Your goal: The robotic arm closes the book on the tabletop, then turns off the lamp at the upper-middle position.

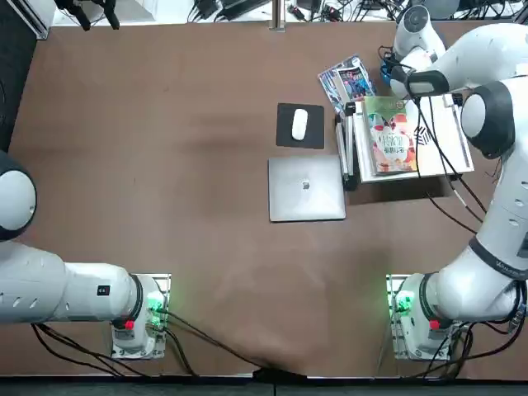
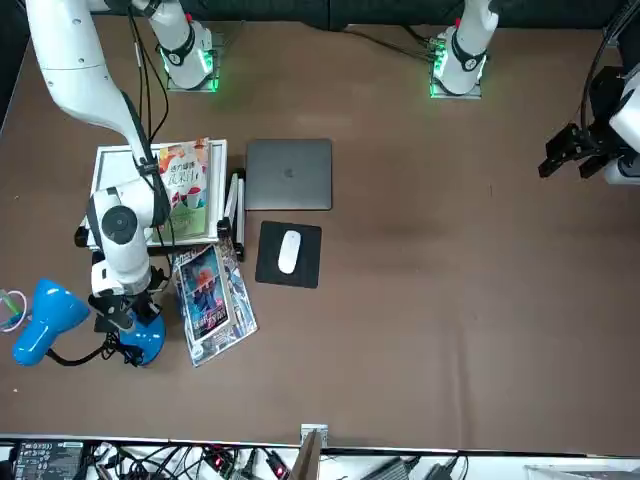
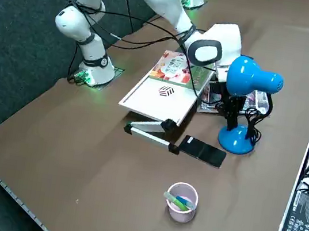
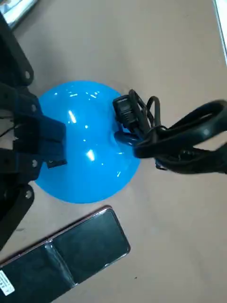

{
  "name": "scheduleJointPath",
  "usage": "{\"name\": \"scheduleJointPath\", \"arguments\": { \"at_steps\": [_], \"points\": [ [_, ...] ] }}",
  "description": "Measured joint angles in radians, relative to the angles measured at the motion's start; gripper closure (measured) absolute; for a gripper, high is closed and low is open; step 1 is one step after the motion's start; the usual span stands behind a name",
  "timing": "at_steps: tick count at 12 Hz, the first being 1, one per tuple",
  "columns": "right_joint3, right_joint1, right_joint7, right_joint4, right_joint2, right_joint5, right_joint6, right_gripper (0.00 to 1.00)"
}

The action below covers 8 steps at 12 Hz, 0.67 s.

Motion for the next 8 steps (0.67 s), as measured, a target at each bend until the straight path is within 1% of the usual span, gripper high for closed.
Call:
{"name": "scheduleJointPath", "arguments": {
  "at_steps": [8],
  "points": [
    [0.004, 0.011, 0.052, -0.018, 0.001, 0.000, 0.012, 0.99]
  ]
}}
